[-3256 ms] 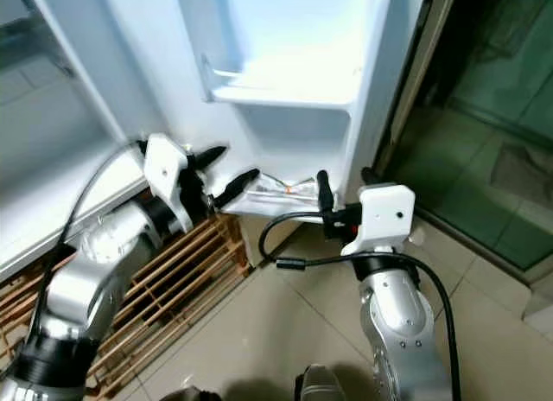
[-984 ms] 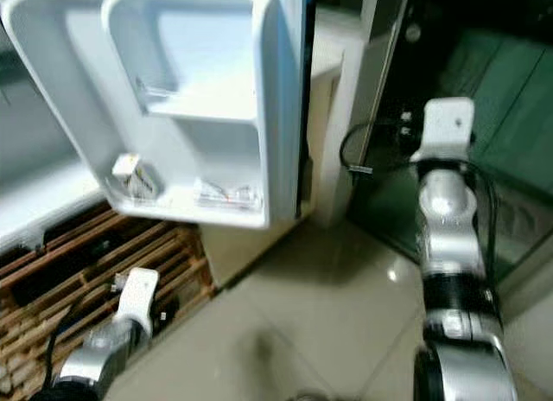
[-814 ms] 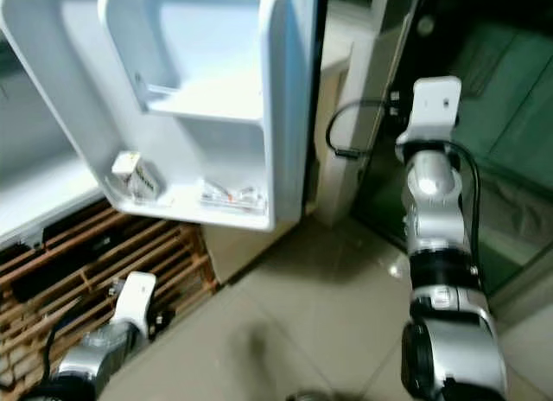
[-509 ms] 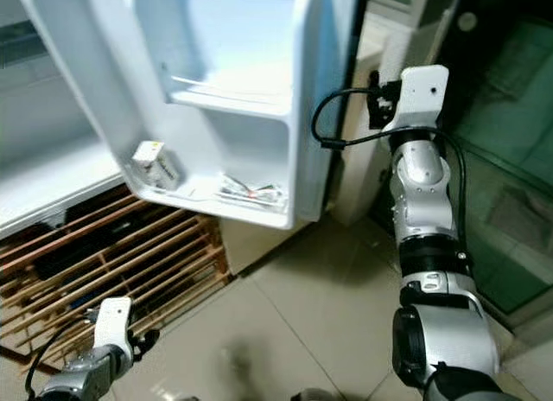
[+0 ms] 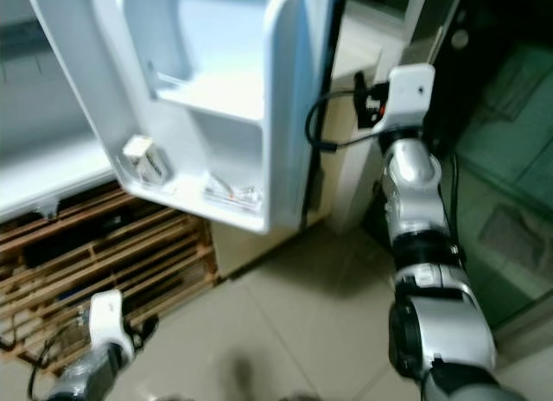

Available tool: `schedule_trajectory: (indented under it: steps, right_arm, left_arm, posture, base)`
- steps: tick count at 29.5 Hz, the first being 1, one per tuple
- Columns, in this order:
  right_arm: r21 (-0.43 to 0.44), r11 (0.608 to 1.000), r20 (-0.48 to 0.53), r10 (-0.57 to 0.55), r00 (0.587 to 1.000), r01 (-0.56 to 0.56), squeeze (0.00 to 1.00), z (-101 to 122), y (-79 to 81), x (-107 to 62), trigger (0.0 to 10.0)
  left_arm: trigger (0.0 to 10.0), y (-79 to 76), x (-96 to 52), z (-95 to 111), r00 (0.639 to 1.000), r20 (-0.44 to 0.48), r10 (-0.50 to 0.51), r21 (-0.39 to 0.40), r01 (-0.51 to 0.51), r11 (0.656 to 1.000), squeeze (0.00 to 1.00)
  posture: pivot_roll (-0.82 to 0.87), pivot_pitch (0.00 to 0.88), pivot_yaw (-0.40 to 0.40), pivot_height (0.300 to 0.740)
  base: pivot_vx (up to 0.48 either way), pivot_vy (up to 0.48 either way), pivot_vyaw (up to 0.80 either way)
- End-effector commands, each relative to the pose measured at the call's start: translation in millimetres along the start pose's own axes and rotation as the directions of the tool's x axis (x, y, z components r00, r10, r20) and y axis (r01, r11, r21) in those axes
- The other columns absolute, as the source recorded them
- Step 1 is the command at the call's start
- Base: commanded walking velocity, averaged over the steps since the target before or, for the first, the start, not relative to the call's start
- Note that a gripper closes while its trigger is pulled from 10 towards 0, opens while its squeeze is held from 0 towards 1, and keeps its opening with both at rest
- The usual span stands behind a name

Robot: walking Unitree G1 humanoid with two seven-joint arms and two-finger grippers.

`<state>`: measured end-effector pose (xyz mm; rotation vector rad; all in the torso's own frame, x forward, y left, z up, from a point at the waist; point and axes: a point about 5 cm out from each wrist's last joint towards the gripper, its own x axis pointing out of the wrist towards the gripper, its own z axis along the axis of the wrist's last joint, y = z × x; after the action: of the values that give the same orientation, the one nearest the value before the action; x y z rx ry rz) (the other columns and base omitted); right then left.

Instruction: Restocking fridge

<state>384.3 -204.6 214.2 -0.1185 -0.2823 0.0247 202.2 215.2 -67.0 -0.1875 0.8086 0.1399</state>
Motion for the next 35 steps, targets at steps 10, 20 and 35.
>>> schedule_trajectory:
  steps: [10, 20, 35]
  right_arm:
    - [0.060, 0.997, 0.005, 0.047, 0.999, -0.047, 0.00, -2.9, 19.8, -0.3, 10.0]
    - [0.169, 0.976, 0.019, 0.134, 0.991, -0.135, 0.00, 5.2, 52.0, 3.0, 10.0]
    - [0.354, 0.812, 0.191, 0.423, 0.886, -0.465, 0.00, 57.8, 121.0, -52.6, 10.0]
  left_arm:
    - [10.0, 26.9, -8.1, -25.1, 0.963, -0.221, 0.152, -0.061, -0.169, 0.984, 0.00]
    - [10.0, 31.3, -10.1, -28.7, 0.936, -0.301, 0.179, -0.002, -0.189, 0.982, 0.00]
    - [10.0, 57.0, -28.6, -56.2, 0.859, -0.468, 0.207, 0.232, -0.107, 0.967, 0.00]
  posture:
    - [-0.11, 0.000, 0.006, 0.740]
    - [-0.12, 0.000, 0.018, 0.740]
    - [-0.19, 0.000, 0.085, 0.740]
  base:
    - [0.000, 0.000, 0.00]
    - [0.000, 0.000, 0.00]
    - [0.000, 0.000, 0.00]
